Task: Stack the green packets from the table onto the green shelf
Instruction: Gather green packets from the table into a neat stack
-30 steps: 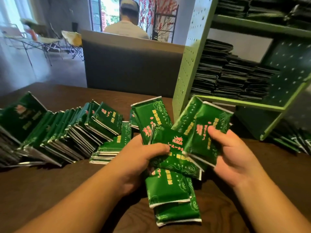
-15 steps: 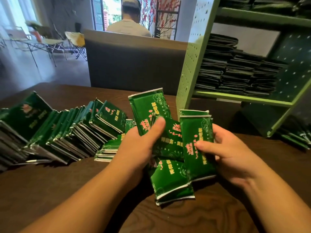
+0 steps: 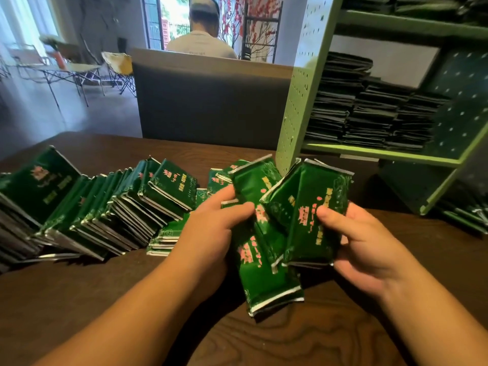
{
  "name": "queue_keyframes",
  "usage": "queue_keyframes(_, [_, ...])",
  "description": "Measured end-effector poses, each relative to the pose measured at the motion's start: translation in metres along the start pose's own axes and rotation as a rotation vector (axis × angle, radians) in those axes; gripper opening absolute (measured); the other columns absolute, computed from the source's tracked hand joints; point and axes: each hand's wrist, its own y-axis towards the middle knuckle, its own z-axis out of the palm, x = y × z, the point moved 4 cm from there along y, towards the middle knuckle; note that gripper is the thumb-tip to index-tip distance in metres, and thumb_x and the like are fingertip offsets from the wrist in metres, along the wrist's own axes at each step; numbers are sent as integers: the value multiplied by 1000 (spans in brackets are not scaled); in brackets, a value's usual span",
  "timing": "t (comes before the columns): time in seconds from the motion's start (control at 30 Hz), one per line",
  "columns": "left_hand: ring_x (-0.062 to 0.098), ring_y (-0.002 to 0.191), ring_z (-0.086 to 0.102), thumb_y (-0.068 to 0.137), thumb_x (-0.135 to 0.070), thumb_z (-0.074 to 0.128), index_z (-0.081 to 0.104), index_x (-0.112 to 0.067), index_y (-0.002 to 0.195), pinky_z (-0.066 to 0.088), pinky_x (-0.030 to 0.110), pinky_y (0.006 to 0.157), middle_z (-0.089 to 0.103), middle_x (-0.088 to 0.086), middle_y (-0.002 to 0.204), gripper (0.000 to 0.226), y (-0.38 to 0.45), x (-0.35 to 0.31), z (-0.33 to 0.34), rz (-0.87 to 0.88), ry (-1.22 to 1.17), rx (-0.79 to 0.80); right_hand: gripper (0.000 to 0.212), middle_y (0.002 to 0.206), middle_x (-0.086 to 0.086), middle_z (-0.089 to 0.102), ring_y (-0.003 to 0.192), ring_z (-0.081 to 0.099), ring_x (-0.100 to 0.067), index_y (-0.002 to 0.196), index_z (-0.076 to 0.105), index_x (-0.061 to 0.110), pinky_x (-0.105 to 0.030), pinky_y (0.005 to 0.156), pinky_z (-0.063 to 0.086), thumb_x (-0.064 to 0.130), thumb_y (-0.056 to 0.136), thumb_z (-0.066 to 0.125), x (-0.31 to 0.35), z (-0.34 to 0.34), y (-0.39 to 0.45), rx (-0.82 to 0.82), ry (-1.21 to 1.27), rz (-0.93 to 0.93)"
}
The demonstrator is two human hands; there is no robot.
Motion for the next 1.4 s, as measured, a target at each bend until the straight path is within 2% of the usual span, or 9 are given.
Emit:
queue_keyframes(0.27, [29,84,76,78,26,52,58,-38,134,60,39,62,76,13,104,86,5,4,-7,53,112,53,39,113,-24,73,100,74,-36,117,68,5,-57,83,58,9,79,60,-8,9,2,-24,129,65])
queue_keyframes(0.37, [32,102,72,75,13,72,66,-14,127,62,45,80,74,20,112,59,5,6,-8,105,162,-14,43,118,-25,71,107,71,-39,124,65,4,-60,87,55,10,82,58,-6,5,2,-40,166,59])
queue_keyframes(0.5, [29,83,71,76,-7,71,78,-5,88,63,39,69,76,19,95,14,3,7,-7,72,75,-66,41,115,-24,73,103,73,-37,120,67,4,-58,83,58,8,80,58,-10,8,1,-6,153,69])
queue_keyframes(0.67, [26,88,69,93,-9,58,76,-18,111,57,48,85,77,13,104,27,6,9,-5,-8,-53,-67,31,112,-24,73,100,74,-37,106,76,2,-59,79,59,9,79,61,-2,0,3,-72,208,29])
queue_keyframes(0.97, [17,57,71,107,-14,42,66,-11,107,56,27,45,73,7,69,24,20,1,-22,-9,-138,-271,43,115,-23,73,99,74,-37,100,80,2,-58,75,61,20,61,76,0,6,-2,-2,345,75])
queue_keyframes(1.1, [32,87,64,89,-21,67,63,-8,129,64,46,69,66,18,99,43,7,6,-16,-164,-157,-240,62,114,-25,72,98,74,-41,100,80,1,-55,68,61,14,42,96,-4,14,-7,86,378,87])
queue_keyframes(1.27, [2,23,45,105,-3,41,46,-3,67,38,11,31,51,14,45,38,-12,-4,-14,-101,-88,-136,61,115,-26,72,102,73,-40,103,79,2,-55,73,61,13,46,94,-16,22,-4,109,324,107])
queue_keyframes(1.33, [-1,36,59,109,-14,39,48,-2,70,46,11,41,60,18,64,42,-9,-4,-13,-56,-129,-85,47,114,-25,72,101,73,-39,104,78,1,-56,73,61,16,60,82,-15,19,-3,65,311,98])
queue_keyframes(1.4, [24,84,78,102,-47,50,66,4,90,62,35,82,75,27,94,55,-11,-2,-2,-164,-172,-100,37,113,-23,73,100,74,-37,106,76,-1,-57,74,61,17,75,68,-10,13,-2,11,279,66])
